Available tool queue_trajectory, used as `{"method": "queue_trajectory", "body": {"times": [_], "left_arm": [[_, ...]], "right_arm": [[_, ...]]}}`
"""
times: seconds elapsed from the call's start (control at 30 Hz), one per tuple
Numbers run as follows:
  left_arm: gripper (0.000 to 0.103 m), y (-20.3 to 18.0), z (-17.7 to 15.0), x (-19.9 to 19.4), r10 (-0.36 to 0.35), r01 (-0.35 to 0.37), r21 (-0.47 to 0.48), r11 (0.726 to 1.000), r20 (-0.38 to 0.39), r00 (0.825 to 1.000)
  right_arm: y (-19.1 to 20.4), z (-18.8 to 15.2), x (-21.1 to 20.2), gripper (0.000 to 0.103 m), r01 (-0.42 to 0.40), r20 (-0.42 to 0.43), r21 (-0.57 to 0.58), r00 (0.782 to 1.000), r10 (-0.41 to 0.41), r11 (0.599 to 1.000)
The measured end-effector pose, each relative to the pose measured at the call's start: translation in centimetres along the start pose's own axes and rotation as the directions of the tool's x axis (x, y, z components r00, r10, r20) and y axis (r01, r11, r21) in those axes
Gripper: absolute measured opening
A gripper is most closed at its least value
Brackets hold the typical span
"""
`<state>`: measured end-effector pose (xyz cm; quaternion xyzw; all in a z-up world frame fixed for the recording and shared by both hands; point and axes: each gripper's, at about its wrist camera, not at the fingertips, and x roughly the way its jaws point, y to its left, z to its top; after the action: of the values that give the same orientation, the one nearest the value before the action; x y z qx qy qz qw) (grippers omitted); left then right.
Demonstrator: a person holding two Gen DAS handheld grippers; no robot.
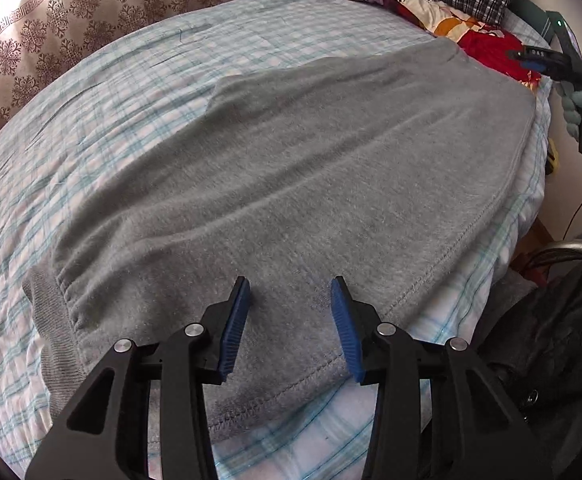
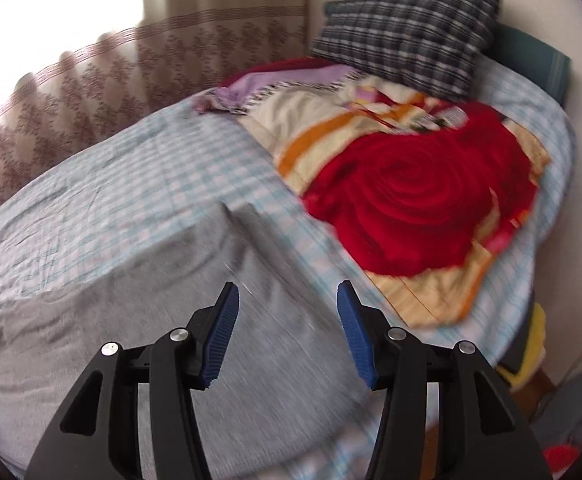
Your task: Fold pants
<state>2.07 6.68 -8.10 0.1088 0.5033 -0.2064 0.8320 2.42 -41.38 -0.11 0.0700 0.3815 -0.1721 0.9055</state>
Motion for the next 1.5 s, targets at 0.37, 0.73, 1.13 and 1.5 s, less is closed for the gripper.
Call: {"method": "queue_trajectory", "body": {"times": [0.37,0.73,1.13,1.5], "left_arm": [[0.05,0.3,0.9,-0.9,0.024,-0.025,-0.02,1.0,-0.009,1.0],[0.05,1.0,6.4,0.2,0.049,-0.045,-0.065,0.997,0.066,0.997],[0.05,4.5,11.7,4.7,0.118,-0.106,-0.213,0.971,0.045,0.992],[0.05,5.4,16.5,9.1,0.164,-0.157,-0.242,0.957,0.01,0.986]], "right_arm": [[2.2,3.3,9.3,0.051,-0.164,-0.175,-0.047,0.972,0.154,0.985],[3.0,2.1,11.9,0.015,-0.078,-0.223,-0.134,0.974,0.047,0.988],[2.7,1.8,11.9,0.018,0.04,-0.157,-0.153,0.985,-0.064,0.988],[3.7,1.3,5.8,0.047,-0.063,-0.064,-0.123,0.996,0.056,0.99]]}}
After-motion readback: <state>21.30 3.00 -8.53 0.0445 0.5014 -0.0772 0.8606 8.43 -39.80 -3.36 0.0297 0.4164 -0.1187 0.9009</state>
